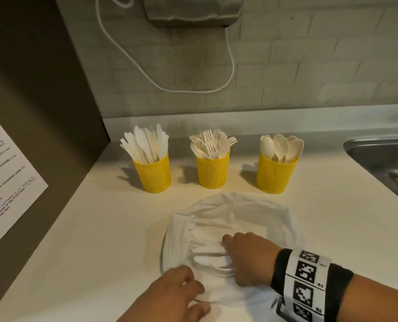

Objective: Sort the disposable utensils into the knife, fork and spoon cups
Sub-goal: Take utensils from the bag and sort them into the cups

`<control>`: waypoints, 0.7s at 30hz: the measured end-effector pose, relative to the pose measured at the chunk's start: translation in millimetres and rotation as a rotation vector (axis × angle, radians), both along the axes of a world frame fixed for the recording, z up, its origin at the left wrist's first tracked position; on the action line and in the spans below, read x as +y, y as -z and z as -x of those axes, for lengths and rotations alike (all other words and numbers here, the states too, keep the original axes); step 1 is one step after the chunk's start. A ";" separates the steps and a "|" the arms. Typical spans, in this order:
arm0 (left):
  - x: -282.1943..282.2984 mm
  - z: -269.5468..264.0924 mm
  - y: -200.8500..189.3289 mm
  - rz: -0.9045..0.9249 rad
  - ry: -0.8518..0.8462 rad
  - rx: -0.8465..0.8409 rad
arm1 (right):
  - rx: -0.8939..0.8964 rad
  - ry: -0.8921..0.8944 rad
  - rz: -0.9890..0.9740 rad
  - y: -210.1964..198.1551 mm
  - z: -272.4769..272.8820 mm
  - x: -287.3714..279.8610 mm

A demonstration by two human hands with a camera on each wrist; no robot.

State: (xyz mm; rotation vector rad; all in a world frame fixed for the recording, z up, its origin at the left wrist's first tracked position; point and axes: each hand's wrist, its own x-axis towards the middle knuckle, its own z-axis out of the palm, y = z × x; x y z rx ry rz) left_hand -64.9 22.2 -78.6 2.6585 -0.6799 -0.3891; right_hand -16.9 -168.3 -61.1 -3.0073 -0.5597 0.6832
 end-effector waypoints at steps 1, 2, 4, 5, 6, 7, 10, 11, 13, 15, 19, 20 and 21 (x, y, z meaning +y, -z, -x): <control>3.2 -1.8 5.0 0.027 -0.023 0.021 | 0.005 -0.024 0.005 -0.9 0.4 -1.0; 5.1 -6.9 8.5 0.036 -0.082 0.014 | 0.018 -0.049 0.009 -2.6 0.9 -2.3; 4.5 -17.0 2.9 -0.016 -0.169 -0.015 | 0.035 -0.090 0.018 -6.5 1.7 -5.0; 6.4 -20.9 4.2 -0.026 -0.194 -0.020 | 0.030 -0.106 0.022 -8.2 2.0 -6.0; 7.1 -24.3 3.0 -0.019 -0.217 0.004 | 0.020 -0.122 0.023 -9.4 2.3 -6.7; 7.7 -27.9 1.5 -0.032 -0.221 0.042 | 0.010 -0.137 0.021 -10.5 3.0 -7.4; 6.9 -36.7 1.5 -0.110 -0.198 0.113 | -0.015 -0.161 -0.015 -11.9 3.0 -11.7; 5.8 -38.9 0.9 -0.123 -0.190 0.120 | -0.015 -0.160 -0.030 -11.7 2.4 -14.3; 5.1 -41.4 0.7 -0.144 -0.178 0.141 | 0.003 -0.146 -0.067 -9.4 1.2 -19.2; 4.6 -42.7 -0.3 -0.146 -0.157 0.169 | 0.024 -0.134 -0.110 -6.6 2.9 -22.2; 2.7 -42.8 0.3 -0.121 -0.119 0.194 | 0.092 -0.154 -0.170 -2.5 8.7 -23.8; 2.3 -42.4 0.7 -0.134 -0.107 0.188 | 0.089 -0.174 -0.176 -1.6 9.6 -22.9; 2.0 -42.2 0.7 -0.149 -0.098 0.177 | 0.079 -0.202 -0.172 -0.9 10.7 -21.4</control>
